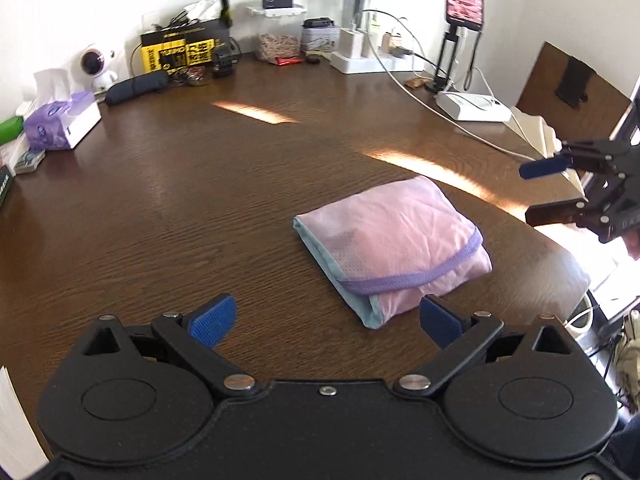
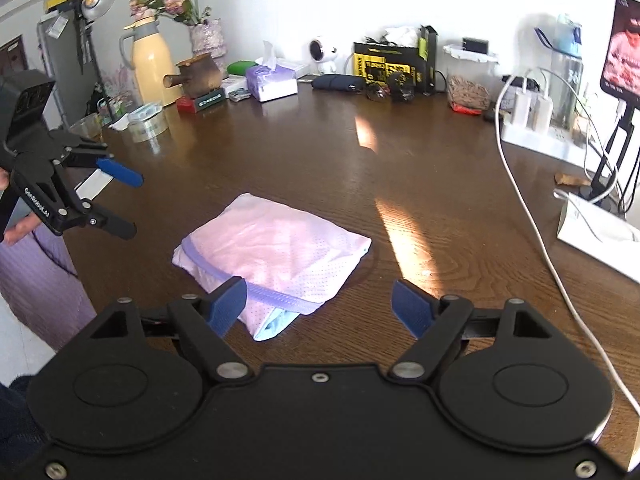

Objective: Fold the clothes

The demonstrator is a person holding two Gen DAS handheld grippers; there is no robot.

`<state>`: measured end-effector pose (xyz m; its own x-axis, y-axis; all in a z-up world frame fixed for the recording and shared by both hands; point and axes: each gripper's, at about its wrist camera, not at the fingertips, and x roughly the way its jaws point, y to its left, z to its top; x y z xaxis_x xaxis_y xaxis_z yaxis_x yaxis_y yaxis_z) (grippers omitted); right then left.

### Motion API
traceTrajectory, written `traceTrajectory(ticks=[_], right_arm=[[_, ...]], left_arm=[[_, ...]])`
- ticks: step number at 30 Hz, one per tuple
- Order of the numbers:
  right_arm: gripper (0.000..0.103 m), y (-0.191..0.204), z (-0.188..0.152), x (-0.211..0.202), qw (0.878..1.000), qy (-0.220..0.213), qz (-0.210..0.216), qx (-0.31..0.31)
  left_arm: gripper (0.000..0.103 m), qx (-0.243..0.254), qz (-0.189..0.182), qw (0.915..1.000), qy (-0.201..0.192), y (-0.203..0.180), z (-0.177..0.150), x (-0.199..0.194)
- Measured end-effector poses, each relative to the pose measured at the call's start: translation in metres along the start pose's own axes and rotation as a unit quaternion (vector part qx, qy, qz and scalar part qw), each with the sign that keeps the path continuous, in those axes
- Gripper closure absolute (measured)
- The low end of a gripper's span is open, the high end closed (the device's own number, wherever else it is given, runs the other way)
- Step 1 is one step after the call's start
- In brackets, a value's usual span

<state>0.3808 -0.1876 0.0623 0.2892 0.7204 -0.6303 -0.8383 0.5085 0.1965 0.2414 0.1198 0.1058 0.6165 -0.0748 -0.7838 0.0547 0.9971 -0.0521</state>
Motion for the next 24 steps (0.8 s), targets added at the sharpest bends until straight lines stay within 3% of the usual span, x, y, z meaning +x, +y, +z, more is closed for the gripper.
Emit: traceTrajectory(ticks=[3, 9, 12, 14, 16, 19, 24], right_arm=[[0.019, -0.004, 0.001, 0.002, 1.000, 0.001, 0.001, 0.010], [0.019, -0.011, 0.003, 0.006, 0.999, 0.001, 0.005, 0.038], [0.019, -0.016, 0.003, 0.008, 0.998, 0.003, 0.013, 0.061], [0.019, -0.019, 0.005, 0.010, 0.997, 0.009, 0.011, 0.074], [0.019, -0.023, 0.008, 0.013, 0.996, 0.017, 0.008, 0.087], [0.016, -0.026, 0.011, 0.016, 0.995, 0.024, 0.005, 0.097], [0.015, -0.028, 0.018, 0.033, 0.995, 0.040, 0.012, 0.087]], left_arm=[[0.005, -0.003, 0.007, 0.9999, -0.007, 0.001, 0.001, 0.000], [0.005, 0.007, -0.004, 0.9948, -0.101, -0.003, -0.008, -0.009], [0.005, 0.025, -0.015, 0.9924, -0.119, -0.010, -0.009, -0.009], [0.005, 0.027, -0.026, 0.9949, -0.094, -0.012, -0.005, -0.004], [0.005, 0.017, -0.042, 0.9988, -0.020, -0.012, 0.006, 0.010], [0.005, -0.009, -0.038, 0.9982, 0.047, -0.008, 0.022, 0.028], [0.005, -0.041, -0.046, 0.9955, 0.072, -0.003, 0.034, 0.047]])
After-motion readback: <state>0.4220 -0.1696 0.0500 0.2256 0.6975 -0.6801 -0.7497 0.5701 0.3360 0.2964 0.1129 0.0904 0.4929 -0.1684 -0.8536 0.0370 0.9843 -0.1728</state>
